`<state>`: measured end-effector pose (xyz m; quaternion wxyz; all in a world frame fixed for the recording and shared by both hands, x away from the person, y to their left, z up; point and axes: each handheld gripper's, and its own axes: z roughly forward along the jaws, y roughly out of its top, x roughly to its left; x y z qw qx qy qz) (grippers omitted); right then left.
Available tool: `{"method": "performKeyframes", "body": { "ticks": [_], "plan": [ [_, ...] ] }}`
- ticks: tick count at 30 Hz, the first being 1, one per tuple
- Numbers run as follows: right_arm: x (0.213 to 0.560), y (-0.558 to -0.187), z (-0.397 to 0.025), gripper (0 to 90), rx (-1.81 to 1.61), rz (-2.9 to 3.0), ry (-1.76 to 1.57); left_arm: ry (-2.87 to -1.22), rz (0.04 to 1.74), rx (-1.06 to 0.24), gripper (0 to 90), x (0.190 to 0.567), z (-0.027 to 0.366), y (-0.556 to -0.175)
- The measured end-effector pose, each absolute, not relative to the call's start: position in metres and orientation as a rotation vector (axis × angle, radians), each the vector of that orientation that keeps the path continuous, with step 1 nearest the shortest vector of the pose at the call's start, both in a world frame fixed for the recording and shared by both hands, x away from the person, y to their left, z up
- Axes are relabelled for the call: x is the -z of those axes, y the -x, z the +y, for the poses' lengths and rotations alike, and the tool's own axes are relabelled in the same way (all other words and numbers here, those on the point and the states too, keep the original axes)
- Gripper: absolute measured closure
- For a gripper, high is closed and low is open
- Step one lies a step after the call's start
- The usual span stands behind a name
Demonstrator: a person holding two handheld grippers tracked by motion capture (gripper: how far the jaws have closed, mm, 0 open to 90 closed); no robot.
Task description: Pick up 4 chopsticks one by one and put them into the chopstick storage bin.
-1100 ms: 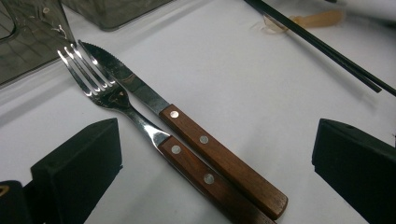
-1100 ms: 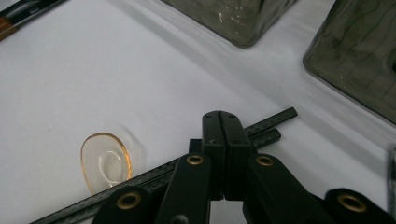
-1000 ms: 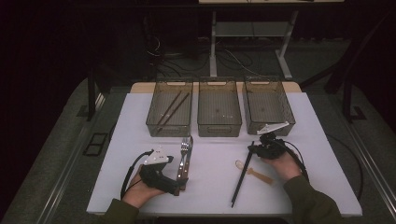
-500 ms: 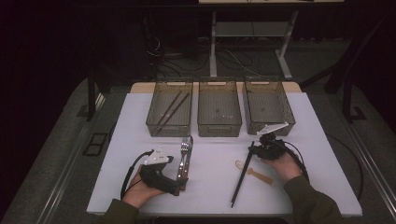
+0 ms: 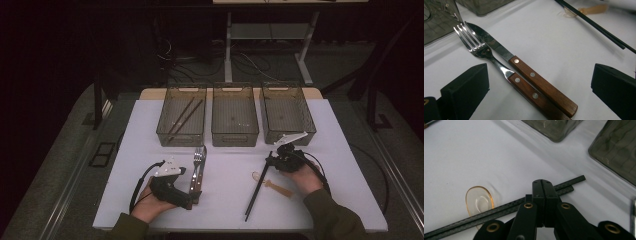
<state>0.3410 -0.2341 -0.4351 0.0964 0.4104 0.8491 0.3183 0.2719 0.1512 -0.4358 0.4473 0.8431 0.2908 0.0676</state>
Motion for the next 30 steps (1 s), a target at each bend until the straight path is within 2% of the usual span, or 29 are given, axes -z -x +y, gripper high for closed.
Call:
{"method": "performKeyframes", "body": {
  "ticks": [16,30],
  "plan": [
    [0.434,-0.347,-0.22,89.8,-1.01,2.492,-1.161,-2.091,0.719,-0.166,0.4,0.436,0.15,-0.272],
    [0.44,-0.349,-0.216,89.8,-0.925,2.526,-1.148,-2.094,0.716,-0.167,0.4,0.436,0.151,-0.272]
  ]
}}
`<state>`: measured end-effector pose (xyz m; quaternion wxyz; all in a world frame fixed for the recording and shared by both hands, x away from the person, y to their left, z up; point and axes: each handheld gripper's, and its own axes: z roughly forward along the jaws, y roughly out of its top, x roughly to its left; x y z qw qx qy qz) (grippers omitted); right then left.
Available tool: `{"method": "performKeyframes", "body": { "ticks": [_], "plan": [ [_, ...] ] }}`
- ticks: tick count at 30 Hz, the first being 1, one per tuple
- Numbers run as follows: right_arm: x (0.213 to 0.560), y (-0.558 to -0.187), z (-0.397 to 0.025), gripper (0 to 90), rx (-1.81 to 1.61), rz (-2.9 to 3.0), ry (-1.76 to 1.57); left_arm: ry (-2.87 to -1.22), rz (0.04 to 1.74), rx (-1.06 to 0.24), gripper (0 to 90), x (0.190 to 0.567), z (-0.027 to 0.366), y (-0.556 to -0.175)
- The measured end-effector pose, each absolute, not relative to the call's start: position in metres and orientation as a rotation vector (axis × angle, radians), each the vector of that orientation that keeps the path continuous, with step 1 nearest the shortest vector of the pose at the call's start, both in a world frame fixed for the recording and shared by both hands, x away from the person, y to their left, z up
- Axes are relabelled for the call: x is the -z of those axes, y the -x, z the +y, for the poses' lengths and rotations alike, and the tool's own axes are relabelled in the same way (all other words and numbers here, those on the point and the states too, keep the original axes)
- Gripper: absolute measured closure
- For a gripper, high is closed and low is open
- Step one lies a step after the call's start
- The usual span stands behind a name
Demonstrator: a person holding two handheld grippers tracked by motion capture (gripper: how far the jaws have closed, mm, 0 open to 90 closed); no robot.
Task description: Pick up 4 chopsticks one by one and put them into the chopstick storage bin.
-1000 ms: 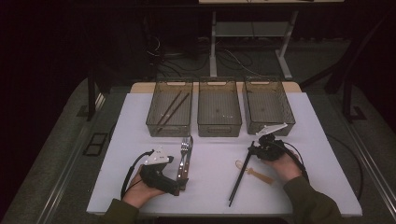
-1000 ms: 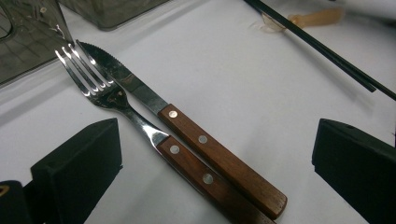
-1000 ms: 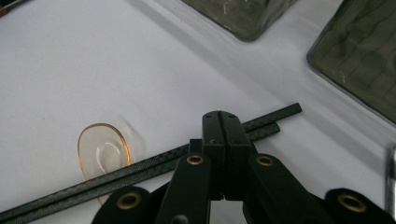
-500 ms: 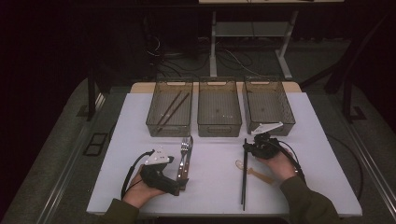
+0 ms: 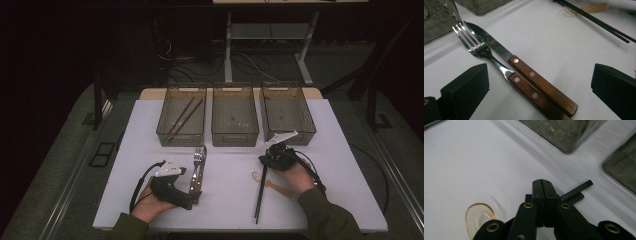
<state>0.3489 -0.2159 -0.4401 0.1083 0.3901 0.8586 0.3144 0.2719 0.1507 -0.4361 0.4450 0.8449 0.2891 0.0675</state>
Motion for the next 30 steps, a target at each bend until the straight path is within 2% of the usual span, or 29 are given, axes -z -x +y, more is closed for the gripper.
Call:
{"method": "performKeyframes", "body": {
  "ticks": [30],
  "plan": [
    [0.437,-0.333,-0.25,89.8,-0.803,2.576,-1.228,-2.092,0.719,-0.167,0.4,0.436,0.151,-0.272]
  ]
}}
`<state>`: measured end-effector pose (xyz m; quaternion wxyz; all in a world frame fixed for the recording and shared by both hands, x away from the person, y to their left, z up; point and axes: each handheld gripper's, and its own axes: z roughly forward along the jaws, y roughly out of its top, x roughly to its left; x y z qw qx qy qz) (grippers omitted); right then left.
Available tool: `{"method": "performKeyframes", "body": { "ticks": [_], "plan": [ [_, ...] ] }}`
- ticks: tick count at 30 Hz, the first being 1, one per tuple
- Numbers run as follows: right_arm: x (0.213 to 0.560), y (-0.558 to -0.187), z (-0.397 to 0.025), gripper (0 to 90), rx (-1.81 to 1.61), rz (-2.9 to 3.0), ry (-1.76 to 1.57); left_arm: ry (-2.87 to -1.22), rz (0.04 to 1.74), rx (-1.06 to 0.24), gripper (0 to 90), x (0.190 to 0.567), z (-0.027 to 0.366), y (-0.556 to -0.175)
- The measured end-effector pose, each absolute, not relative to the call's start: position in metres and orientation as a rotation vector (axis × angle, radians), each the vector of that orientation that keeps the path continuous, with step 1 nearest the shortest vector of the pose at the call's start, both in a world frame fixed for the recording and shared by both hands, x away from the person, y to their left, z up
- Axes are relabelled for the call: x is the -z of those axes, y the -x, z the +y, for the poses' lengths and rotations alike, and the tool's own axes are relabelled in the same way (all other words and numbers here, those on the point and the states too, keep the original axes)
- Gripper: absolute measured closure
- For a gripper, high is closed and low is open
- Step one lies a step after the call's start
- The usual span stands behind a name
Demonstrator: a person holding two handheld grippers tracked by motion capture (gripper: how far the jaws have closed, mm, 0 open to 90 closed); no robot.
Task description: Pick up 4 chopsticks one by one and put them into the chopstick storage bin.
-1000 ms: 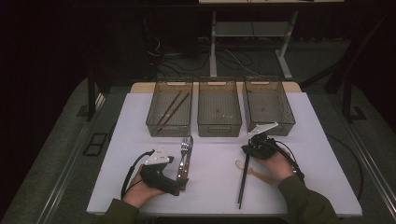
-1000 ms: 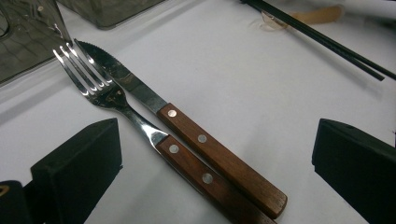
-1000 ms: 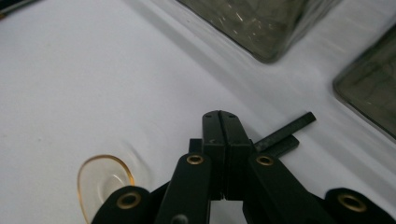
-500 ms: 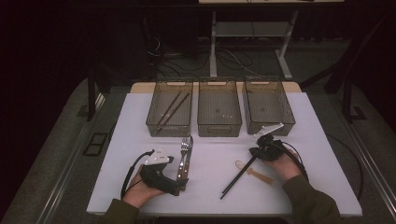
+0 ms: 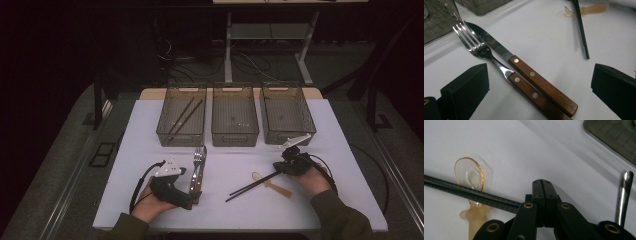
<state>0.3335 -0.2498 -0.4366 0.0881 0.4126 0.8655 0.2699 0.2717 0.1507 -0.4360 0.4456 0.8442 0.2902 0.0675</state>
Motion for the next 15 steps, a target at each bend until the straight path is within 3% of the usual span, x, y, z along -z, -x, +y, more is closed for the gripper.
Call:
{"method": "performKeyframes", "body": {
  "ticks": [15],
  "plan": [
    [0.435,-0.32,-0.263,89.8,-0.791,2.598,-1.234,-2.092,0.72,-0.168,0.4,0.436,0.15,-0.272]
  ]
}}
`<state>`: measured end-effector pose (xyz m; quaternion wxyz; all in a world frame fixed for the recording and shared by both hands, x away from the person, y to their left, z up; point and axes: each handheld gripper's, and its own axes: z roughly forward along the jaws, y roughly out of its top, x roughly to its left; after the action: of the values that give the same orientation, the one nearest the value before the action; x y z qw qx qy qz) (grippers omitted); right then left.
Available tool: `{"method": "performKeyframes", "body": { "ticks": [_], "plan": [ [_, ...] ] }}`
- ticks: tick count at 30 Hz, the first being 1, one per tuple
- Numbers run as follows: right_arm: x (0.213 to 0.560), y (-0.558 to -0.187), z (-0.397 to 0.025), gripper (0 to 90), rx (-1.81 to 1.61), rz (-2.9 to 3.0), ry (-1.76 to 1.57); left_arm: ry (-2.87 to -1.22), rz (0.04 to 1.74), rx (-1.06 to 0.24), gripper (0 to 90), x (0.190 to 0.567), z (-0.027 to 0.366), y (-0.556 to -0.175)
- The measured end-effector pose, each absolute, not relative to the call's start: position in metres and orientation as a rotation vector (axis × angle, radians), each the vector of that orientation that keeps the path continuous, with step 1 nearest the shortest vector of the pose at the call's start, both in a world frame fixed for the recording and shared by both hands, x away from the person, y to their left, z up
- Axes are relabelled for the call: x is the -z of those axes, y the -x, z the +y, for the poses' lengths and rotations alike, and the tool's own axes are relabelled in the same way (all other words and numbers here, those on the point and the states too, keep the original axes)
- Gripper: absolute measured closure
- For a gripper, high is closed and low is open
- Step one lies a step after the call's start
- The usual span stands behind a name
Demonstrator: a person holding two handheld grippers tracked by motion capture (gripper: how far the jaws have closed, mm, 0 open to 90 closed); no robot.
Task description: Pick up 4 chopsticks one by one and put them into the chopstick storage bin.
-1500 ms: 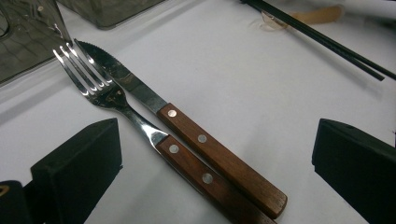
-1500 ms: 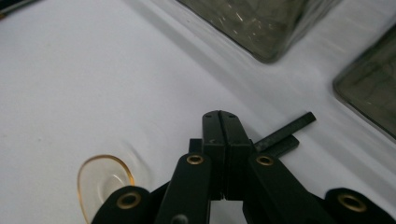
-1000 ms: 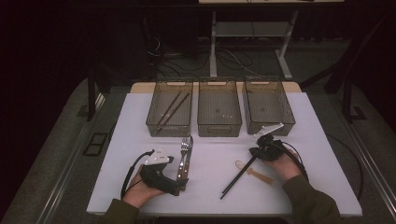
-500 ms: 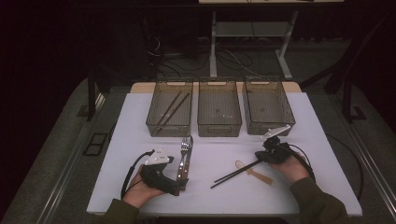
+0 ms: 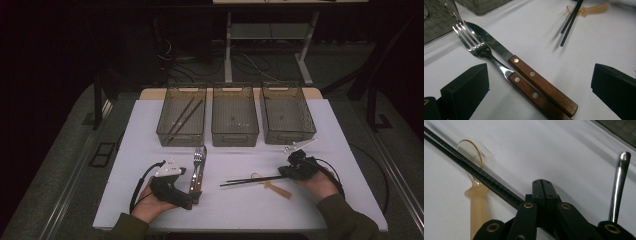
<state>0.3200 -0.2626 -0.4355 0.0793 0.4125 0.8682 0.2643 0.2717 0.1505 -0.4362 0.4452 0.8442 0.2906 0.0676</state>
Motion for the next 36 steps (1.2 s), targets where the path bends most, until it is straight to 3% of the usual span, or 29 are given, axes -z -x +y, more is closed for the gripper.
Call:
{"method": "performKeyframes", "body": {
  "ticks": [36],
  "plan": [
    [0.434,-0.29,-0.281,89.8,-0.741,2.617,-1.221,-2.091,0.721,-0.168,0.4,0.436,0.151,-0.272]
  ]
}}
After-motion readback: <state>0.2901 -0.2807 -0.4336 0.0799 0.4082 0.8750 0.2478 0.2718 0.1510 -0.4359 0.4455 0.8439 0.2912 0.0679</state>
